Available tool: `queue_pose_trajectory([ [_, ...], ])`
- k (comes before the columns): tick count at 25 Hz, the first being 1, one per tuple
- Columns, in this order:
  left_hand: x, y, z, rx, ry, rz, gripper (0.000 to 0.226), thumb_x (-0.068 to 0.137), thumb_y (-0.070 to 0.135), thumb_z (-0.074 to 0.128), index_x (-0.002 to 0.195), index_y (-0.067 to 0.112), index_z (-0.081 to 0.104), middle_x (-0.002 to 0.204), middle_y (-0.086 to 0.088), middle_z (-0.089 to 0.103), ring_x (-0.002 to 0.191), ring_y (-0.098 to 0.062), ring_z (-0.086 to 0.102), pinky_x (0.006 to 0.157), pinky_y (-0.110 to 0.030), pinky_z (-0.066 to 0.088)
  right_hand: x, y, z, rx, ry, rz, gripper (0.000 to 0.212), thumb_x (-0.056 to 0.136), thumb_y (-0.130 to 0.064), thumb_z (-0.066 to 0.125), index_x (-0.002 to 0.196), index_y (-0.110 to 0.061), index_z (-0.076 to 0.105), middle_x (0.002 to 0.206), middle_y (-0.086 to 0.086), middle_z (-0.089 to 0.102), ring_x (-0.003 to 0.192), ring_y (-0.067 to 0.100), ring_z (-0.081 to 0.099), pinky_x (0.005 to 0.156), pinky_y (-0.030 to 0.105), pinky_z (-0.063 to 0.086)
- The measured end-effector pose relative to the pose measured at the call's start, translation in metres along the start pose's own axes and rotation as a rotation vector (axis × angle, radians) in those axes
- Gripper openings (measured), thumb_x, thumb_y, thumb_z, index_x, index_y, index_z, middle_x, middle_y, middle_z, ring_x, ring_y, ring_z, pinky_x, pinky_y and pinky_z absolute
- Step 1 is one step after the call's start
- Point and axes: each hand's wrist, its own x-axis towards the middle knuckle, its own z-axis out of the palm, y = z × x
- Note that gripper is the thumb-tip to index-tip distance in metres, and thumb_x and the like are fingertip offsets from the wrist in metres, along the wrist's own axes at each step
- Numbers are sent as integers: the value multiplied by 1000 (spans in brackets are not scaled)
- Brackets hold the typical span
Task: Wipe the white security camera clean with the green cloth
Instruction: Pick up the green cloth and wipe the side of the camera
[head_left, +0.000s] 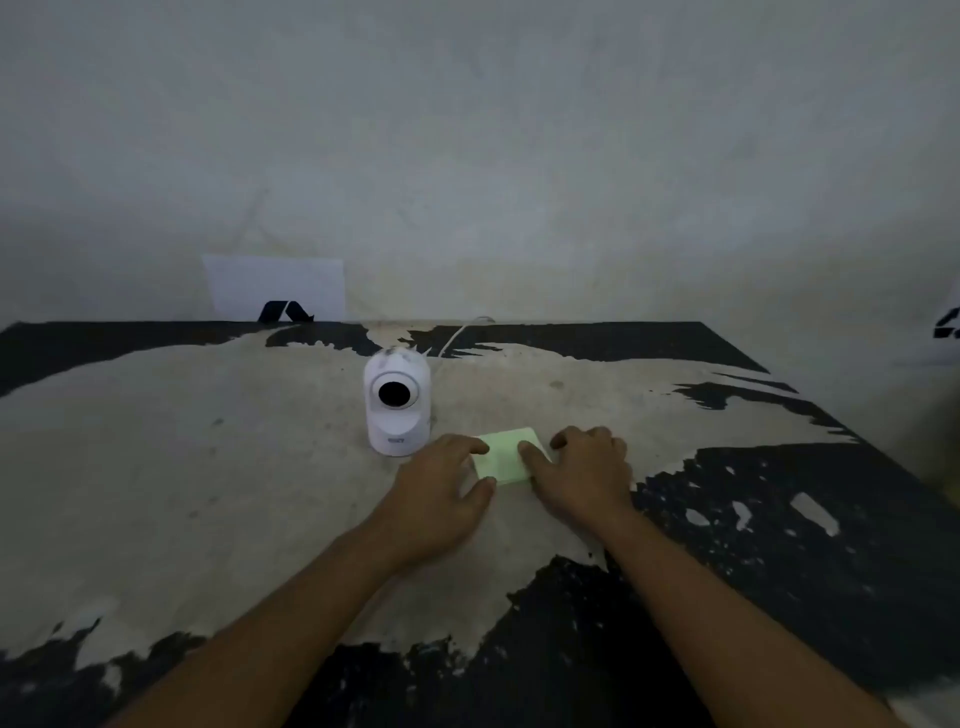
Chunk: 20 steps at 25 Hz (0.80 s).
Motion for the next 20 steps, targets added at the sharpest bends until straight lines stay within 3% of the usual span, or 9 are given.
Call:
queue_pose_trajectory([
  [4, 9, -12, 12, 148, -21, 40, 44, 80, 44, 51, 117, 21, 56, 124, 2, 56, 114, -16, 50, 97, -41, 42, 4, -5, 6, 20, 37, 6, 39, 78, -54, 60, 105, -25, 61, 114, 4, 49, 111, 25, 40, 90, 40, 34],
  [7, 8, -17, 17, 201, -39, 75, 38, 84, 42, 52, 117, 24, 57, 127, 7, 54, 121, -12, 44, 100, -37, 35, 5, -8, 10, 109, 18, -9, 26, 82, -42, 62, 101, -25, 62, 110, 2, 54, 107, 24, 45, 91, 40, 34],
  [9, 5, -18, 15, 204, 22, 130, 34, 85, 39, 52, 116, 26, 57, 125, 8, 54, 120, -10, 44, 97, -33, 32, 5, -9, 11, 218, 45, -50, 15, 84, -37, 60, 95, -26, 60, 98, -2, 61, 95, 20, 54, 88, 40, 41],
  [11, 0, -19, 6, 180, 99, 145, 31, 85, 37, 52, 114, 28, 56, 121, 9, 56, 116, -9, 47, 93, -29, 28, 3, -11, 10, 415, 66, -78, 8, 89, -30, 58, 92, -22, 55, 88, -2, 62, 78, 14, 57, 72, 30, 49],
  [13, -4, -21, -9, 148, 196, 121, 25, 85, 37, 50, 108, 30, 56, 109, 13, 59, 106, -5, 50, 91, -29, 26, 0, -17, 6, 539, 73, -86, 5, 91, -22, 57, 92, -19, 53, 85, -1, 60, 71, 7, 55, 53, 12, 42],
  [14, -6, -23, -18, 137, 271, 102, 22, 84, 38, 50, 103, 30, 58, 103, 14, 60, 99, -5, 53, 90, -31, 28, 0, -21, 5, 590, 76, -78, 4, 91, -20, 57, 92, -19, 53, 86, -2, 60, 72, 5, 55, 50, 12, 40],
  [16, -8, -30, -36, 79, 439, 39, 12, 84, 32, 58, 94, 26, 61, 91, 11, 64, 87, -7, 58, 82, -31, 39, 2, -30, 7, 720, 45, -39, 7, 89, -18, 59, 94, -23, 58, 90, -4, 62, 79, 10, 58, 59, 23, 48],
  [18, -9, -41, -51, -1, 545, -69, 8, 84, 28, 64, 90, 24, 61, 86, 10, 63, 82, -5, 57, 70, -21, 40, 3, -41, 10, 842, -19, 8, 15, 87, -16, 61, 99, -25, 64, 95, -6, 64, 87, 15, 61, 72, 36, 54],
  [20, -6, -53, -59, -59, 570, -170, 19, 82, 33, 65, 97, 24, 57, 91, 9, 61, 85, -4, 56, 66, -17, 40, 7, -52, 16, 874, -29, 29, 23, 86, -15, 64, 107, -24, 64, 100, -5, 64, 90, 15, 61, 78, 37, 55],
])
